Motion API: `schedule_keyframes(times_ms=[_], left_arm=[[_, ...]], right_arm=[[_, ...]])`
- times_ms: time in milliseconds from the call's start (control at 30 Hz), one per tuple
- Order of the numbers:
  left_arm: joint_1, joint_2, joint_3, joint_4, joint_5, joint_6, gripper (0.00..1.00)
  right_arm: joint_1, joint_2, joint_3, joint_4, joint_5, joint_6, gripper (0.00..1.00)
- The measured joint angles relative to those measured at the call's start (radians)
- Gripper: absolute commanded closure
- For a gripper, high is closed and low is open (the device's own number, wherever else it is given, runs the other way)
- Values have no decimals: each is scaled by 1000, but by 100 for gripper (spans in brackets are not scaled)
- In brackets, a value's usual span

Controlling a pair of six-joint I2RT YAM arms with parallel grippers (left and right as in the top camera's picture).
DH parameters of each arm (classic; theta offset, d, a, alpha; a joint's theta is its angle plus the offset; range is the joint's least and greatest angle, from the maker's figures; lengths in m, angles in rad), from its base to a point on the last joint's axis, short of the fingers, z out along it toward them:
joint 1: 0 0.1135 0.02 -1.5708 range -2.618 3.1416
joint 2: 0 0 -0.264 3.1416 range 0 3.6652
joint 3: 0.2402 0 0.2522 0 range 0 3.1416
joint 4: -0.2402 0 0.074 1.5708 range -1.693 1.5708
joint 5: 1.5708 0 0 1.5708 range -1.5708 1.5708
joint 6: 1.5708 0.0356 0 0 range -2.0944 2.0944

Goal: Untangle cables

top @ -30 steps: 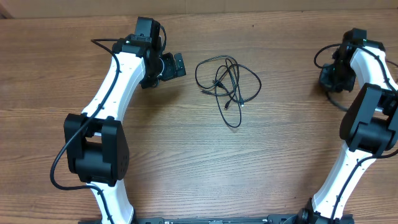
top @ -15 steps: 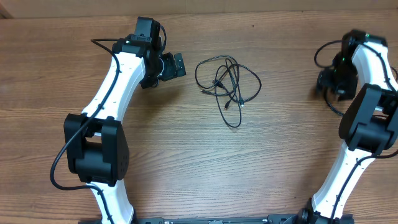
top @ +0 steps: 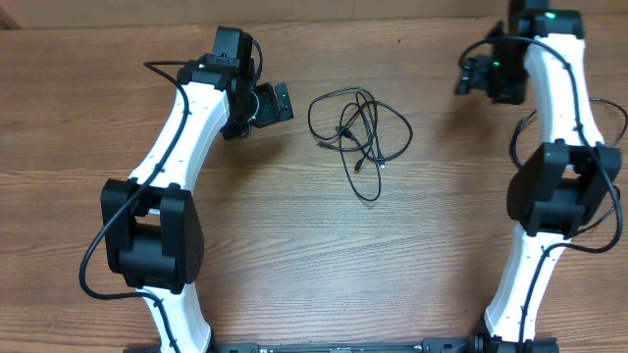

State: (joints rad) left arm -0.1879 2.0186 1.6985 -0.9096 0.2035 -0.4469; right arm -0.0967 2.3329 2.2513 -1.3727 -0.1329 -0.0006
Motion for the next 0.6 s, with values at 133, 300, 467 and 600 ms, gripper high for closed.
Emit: schedule_keyframes(times_ms=[133,300,467,600], left_arm=[[0,0,0,0,0,0,0],[0,0,0,78,-5,0,1],[0,0,0,183,54,-39,1],[-5,0,0,265,167,-95,8]], right_arm=[[35,0,0,11,-90,0,19],[60,0,0,12,-145,0,16],[71,0,0,12,-166,3,0],[71,0,0,20,-174,-1,0]])
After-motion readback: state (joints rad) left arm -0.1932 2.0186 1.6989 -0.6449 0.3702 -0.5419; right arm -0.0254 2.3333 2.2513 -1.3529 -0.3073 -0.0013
